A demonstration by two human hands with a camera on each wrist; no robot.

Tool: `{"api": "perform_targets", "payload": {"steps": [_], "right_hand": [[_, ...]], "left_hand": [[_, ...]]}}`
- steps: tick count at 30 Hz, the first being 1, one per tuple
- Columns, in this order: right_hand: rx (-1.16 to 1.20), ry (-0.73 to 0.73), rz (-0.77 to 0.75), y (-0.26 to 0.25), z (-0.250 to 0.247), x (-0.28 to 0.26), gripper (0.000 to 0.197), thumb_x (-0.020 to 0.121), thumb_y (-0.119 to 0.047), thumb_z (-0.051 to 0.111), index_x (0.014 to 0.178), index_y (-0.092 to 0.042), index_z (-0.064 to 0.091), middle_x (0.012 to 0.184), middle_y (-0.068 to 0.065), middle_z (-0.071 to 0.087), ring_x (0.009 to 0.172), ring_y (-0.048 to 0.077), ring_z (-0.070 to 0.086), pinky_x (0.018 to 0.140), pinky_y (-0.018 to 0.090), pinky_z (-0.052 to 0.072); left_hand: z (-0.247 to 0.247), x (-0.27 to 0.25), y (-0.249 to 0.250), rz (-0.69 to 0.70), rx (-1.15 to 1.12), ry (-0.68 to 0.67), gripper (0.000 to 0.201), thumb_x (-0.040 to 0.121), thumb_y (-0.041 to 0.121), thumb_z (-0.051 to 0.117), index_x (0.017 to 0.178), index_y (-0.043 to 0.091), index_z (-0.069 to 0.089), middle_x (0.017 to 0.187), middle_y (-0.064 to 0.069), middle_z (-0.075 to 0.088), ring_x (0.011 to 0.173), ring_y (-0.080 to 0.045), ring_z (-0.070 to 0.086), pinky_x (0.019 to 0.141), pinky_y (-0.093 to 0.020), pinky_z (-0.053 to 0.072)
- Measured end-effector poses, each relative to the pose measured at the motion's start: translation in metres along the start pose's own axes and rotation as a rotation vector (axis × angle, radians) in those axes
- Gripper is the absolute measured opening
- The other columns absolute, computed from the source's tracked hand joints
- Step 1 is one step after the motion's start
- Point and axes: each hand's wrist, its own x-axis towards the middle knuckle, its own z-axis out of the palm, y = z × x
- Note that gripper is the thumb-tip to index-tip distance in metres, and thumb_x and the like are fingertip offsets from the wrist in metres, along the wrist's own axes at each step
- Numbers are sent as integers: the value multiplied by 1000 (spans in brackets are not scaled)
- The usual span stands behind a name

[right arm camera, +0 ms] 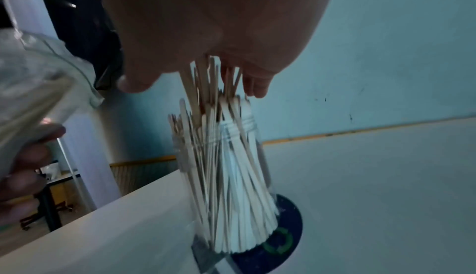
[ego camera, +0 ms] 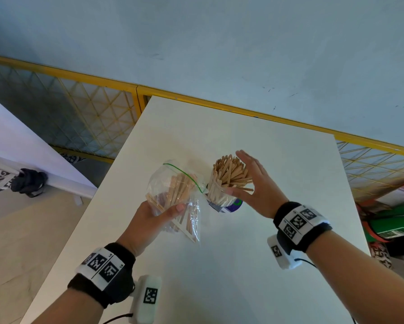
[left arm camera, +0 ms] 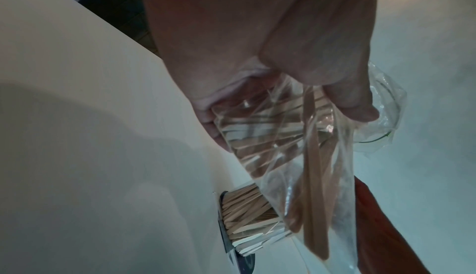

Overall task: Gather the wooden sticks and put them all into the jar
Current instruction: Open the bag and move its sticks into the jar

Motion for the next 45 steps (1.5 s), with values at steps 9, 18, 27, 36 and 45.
{"api": "perform_targets", "payload": {"steps": [9, 18, 27, 36, 45], "right_hand": [[-193, 44, -65, -24, 12, 65, 37, 99, -41, 40, 129, -25, 55, 137, -4, 54, 128, 16, 48, 108, 33, 37], [-265, -76, -9, -16, 13, 62, 41, 93, -48, 46, 131, -34, 50, 138, -8, 51, 125, 14, 48, 107, 40, 38], [153, 156, -213, -86, -23, 28, 20, 88, -31, 61, 106, -23, 66, 107, -10, 66, 103, 6, 58, 92, 23, 47], [296, -1, 82, -123, 0, -13, 48, 71, -40, 75, 114, -27, 57, 102, -7, 57, 77, 8, 59, 67, 21, 48], [291, -226, 88, -141, 1, -21, 28, 75, -41, 76, 100, -30, 66, 100, -8, 63, 91, 5, 60, 79, 21, 47]], "left_hand": [[-8, 5, 5, 15, 16, 21, 8, 84, 18, 72, 90, 23, 71, 81, 11, 78, 80, -2, 73, 58, -13, 54], [-9, 9, 1, -1, 36, -25, 27, 65, 45, 73, 91, 37, 77, 98, 4, 77, 93, -12, 73, 67, -32, 61], [-1, 1, 9, 42, 87, -66, 28, 82, 42, 67, 103, 25, 72, 102, -6, 75, 93, -10, 71, 73, -16, 53], [29, -22, 24, 9, -95, -220, 27, 89, 17, 53, 107, 28, 70, 103, 6, 73, 99, -7, 67, 81, -17, 52], [41, -28, 38, 151, 374, -305, 22, 71, 11, 67, 91, 2, 66, 80, -11, 68, 75, -21, 67, 69, -34, 55]]}}
